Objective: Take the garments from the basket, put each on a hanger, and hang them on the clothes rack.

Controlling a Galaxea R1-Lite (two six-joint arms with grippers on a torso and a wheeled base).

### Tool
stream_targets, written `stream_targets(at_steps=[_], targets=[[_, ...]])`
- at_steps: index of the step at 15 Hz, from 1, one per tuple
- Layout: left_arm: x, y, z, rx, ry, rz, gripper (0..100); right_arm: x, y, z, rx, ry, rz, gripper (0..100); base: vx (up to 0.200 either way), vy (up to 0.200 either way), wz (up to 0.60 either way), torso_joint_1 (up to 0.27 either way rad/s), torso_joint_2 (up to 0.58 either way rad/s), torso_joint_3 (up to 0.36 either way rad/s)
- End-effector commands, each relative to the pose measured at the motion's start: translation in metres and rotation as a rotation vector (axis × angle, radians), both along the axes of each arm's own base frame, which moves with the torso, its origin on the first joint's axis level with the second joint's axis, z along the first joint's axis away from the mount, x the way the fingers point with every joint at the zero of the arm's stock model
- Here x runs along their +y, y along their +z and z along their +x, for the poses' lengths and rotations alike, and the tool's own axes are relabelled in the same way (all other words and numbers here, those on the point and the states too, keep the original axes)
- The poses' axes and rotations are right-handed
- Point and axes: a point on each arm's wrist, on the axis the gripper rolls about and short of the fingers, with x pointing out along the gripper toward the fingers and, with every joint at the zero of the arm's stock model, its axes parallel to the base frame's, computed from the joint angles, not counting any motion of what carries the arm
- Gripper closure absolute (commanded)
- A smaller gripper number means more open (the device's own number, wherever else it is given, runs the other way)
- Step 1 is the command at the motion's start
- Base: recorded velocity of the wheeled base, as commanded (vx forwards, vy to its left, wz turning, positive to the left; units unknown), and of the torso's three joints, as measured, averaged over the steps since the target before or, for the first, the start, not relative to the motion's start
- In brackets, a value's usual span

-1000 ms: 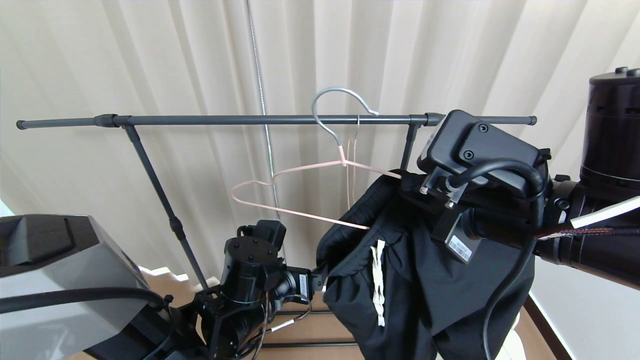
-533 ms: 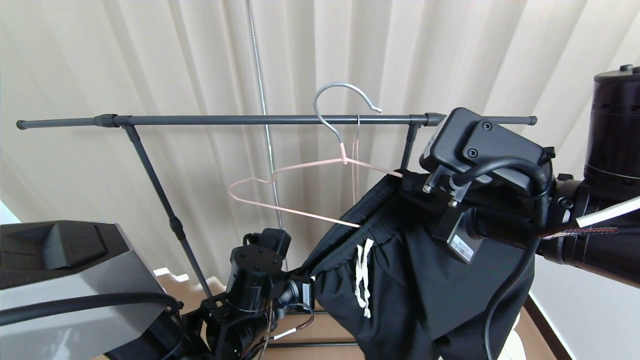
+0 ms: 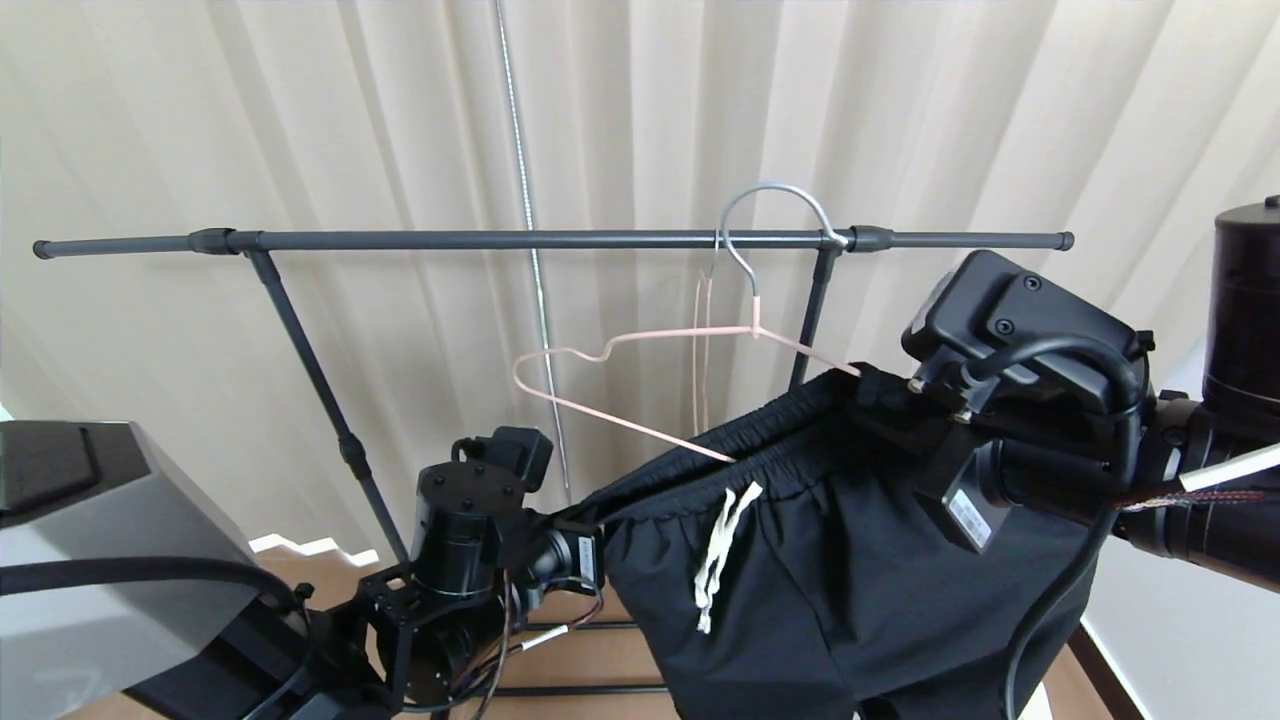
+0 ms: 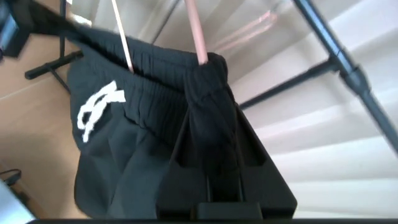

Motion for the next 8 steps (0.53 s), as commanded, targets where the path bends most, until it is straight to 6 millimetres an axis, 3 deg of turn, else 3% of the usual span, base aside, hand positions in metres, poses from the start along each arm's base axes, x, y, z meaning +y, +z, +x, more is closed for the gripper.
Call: stream_targets(at_steps=[1,8], targets=[[0.007,0.011,0.002,-0.033,0.018,-0.014,100,-0.011,-0.009,-0.007,0.035,0.006,0.012,100,0.000,0.000,0.00,0.000,0.00,0.000],[0.018,0.013,0.007,-0.050,0.046,0.021,100,-0.049,-0.055,0.003,0.107,0.031,0.105,100,0.000,0.000,0.00,0.000,0.00,0.000]])
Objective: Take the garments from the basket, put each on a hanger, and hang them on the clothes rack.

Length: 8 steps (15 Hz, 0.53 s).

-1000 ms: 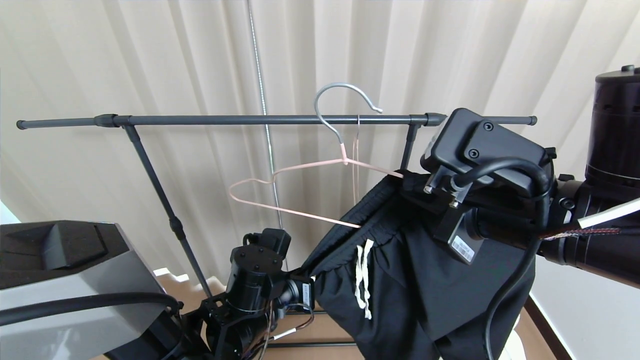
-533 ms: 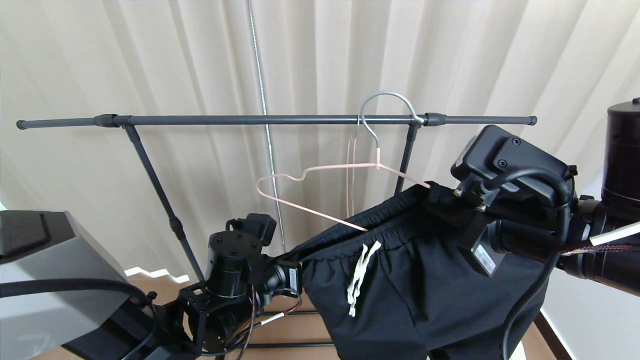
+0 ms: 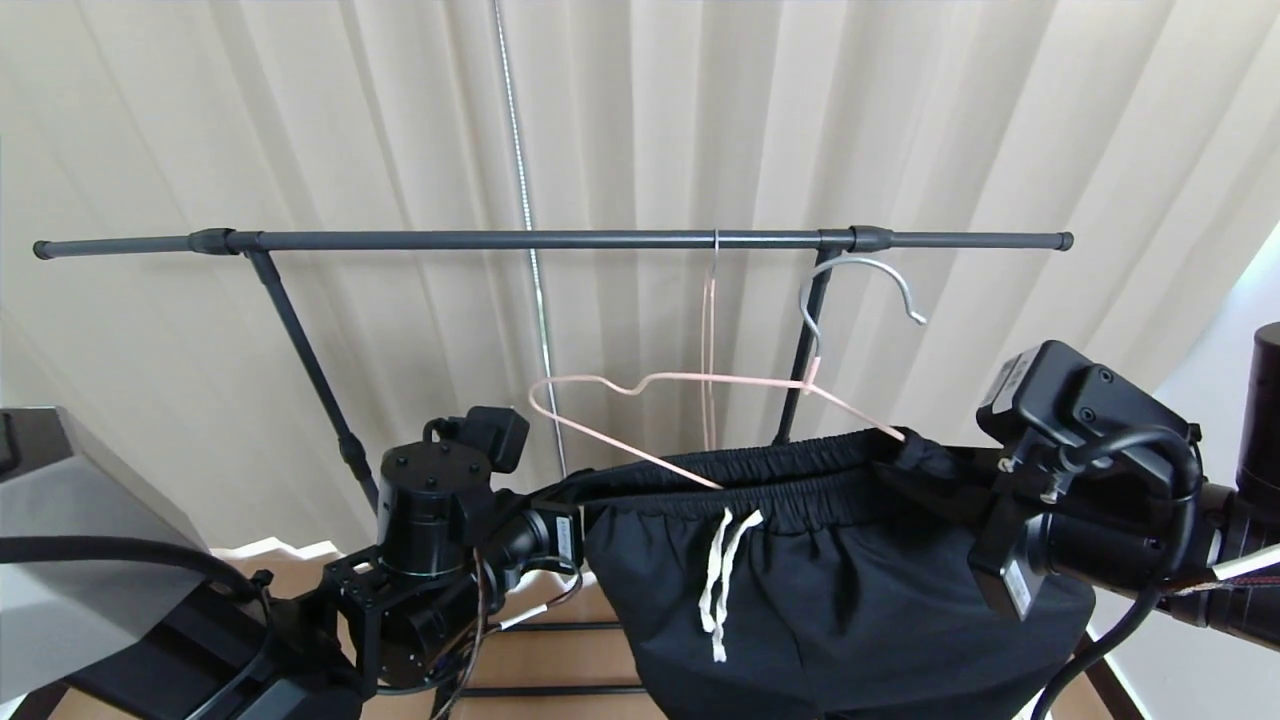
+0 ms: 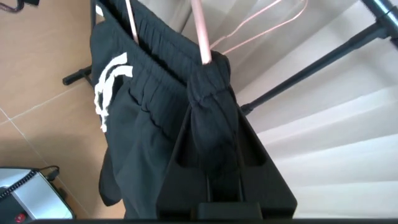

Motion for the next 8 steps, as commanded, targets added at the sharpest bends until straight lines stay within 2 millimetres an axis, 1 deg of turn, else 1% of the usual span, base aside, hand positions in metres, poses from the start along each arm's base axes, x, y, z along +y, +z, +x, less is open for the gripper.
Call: stream_targets(at_steps=[1,3,5,7,8], targets=[[0.006,0.000,0.005,-0.005,0.026,0.005,100,-0.014,-0.017,0.009,0.037,-0.027,-0.002,100,0.000,0.000,0.00,0.000,0.00,0.000],[0.010,0.000,0.009,-0.006,0.040,0.007,100,-0.022,-0.018,0.015,0.046,-0.039,0.008,100,0.000,0.000,0.00,0.000,0.00,0.000],[0.016,0.001,0.013,-0.012,0.058,0.016,100,-0.027,-0.025,0.017,0.074,-0.008,0.003,100,0.000,0.000,0.00,0.000,0.00,0.000],[0.021,0.001,0.017,-0.014,0.075,0.021,100,-0.029,-0.033,0.018,0.076,0.025,-0.054,100,0.000,0.000,0.00,0.000,0.00,0.000],[0.023,-0.002,0.020,-0.009,0.082,0.025,100,-0.029,-0.041,0.020,0.091,0.046,-0.089,100,0.000,0.000,0.00,0.000,0.00,0.000]])
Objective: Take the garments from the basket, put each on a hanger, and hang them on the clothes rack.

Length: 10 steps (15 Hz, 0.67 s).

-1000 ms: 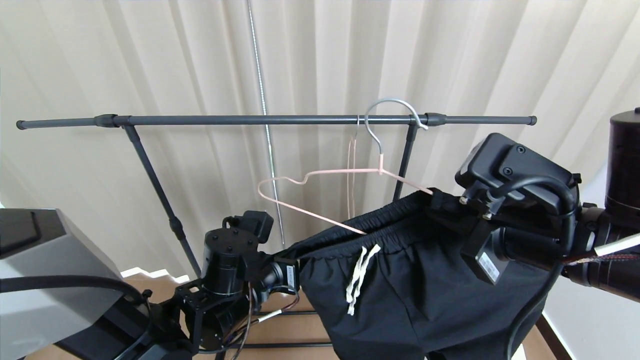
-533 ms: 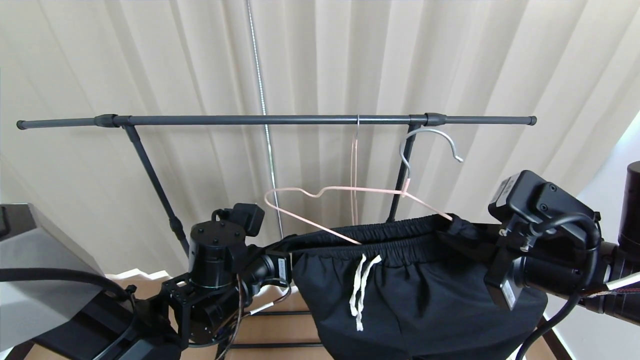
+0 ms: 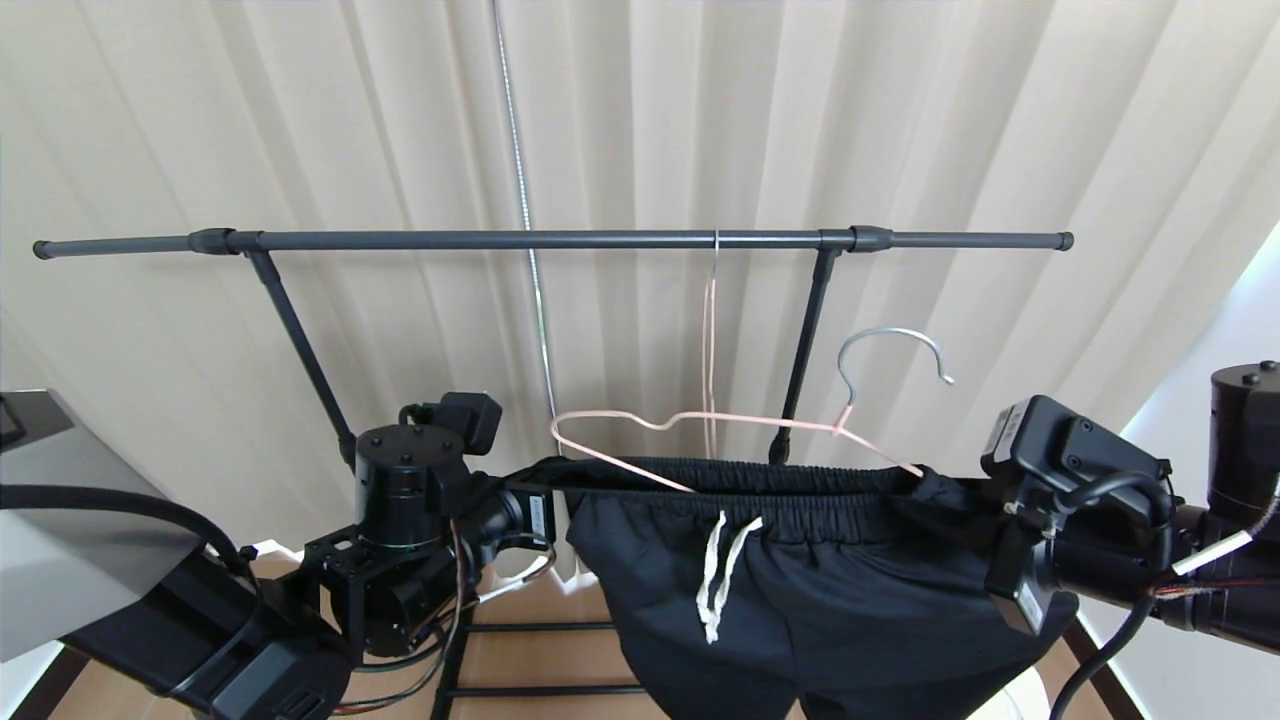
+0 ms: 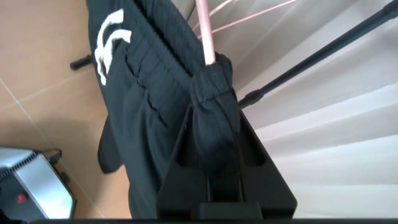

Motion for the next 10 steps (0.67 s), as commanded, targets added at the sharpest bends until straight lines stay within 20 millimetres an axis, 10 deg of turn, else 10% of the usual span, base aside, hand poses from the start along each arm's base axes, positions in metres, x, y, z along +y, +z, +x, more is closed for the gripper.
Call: stream_targets(at_steps=[1,10], targets=[[0.002,-0.003,0.003,0.009,0.012,0.005,100,0.000,-0.016,0.004,0.051,0.004,-0.041,100,0.000,0.000,0.00,0.000,0.00,0.000],[0.002,-0.003,0.003,0.000,0.006,0.024,100,0.002,-0.038,0.008,0.091,0.048,-0.151,100,0.000,0.000,0.00,0.000,0.00,0.000]])
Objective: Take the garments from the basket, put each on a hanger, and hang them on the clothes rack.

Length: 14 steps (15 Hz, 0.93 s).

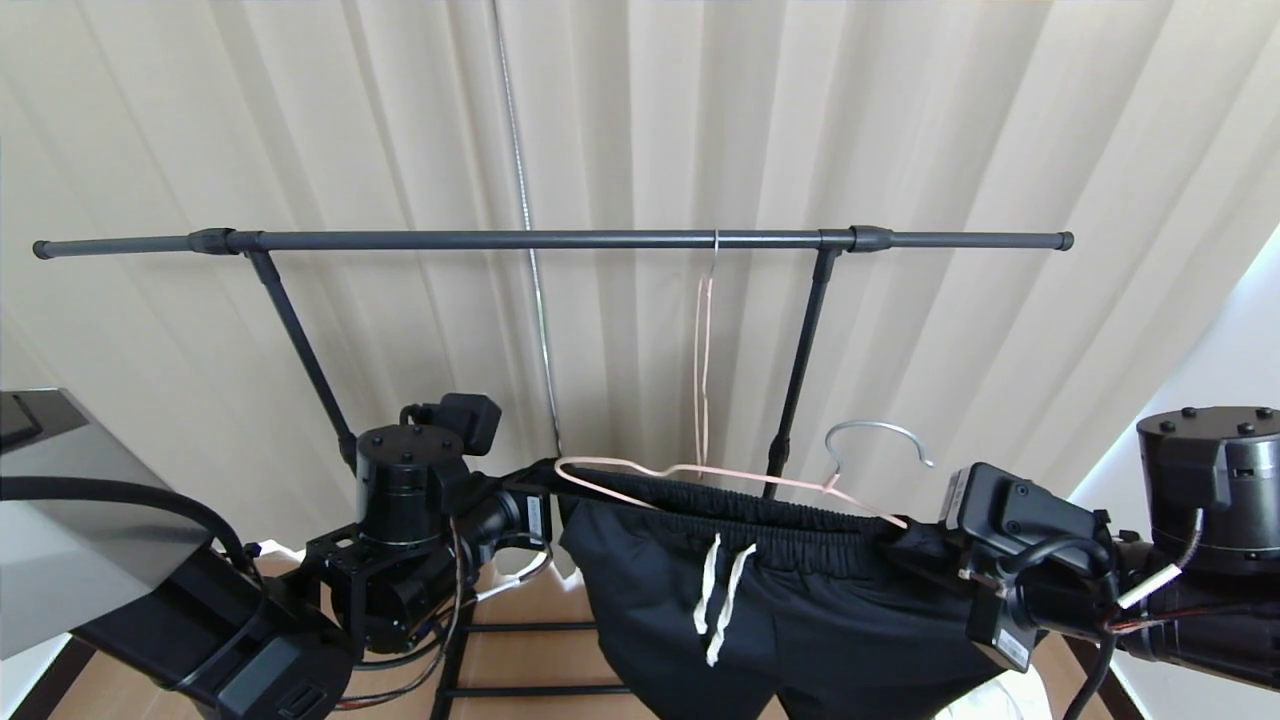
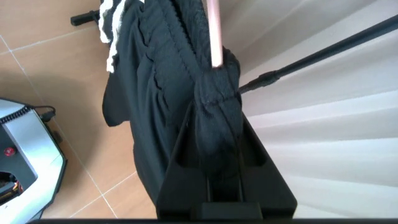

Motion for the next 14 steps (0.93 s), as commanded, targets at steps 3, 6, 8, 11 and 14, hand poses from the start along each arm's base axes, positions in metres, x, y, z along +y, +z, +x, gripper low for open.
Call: stream_targets(at_steps=[3,6,8,11,14], targets=[[0.000,0.002,0.002,-0.008,0.001,0.008,100,0.003,-0.014,0.008,0.055,0.000,-0.036,100,0.000,0.000,0.00,0.000,0.00,0.000],[0.000,0.010,0.003,0.002,-0.009,0.066,100,0.002,-0.017,0.011,0.052,-0.027,-0.066,100,0.000,0.000,0.00,0.000,0.00,0.000],[0.000,0.022,0.003,0.035,-0.009,0.085,100,0.003,-0.018,0.013,0.054,-0.043,-0.079,100,0.000,0.000,0.00,0.000,0.00,0.000],[-0.001,0.036,0.003,0.075,-0.011,0.110,100,0.003,-0.021,0.015,0.057,-0.056,-0.093,100,0.000,0.000,0.00,0.000,0.00,0.000],[-0.008,0.057,0.012,0.106,-0.035,0.176,100,0.006,-0.023,0.022,0.023,-0.056,-0.078,100,0.000,0.000,0.00,0.000,0.00,0.000]])
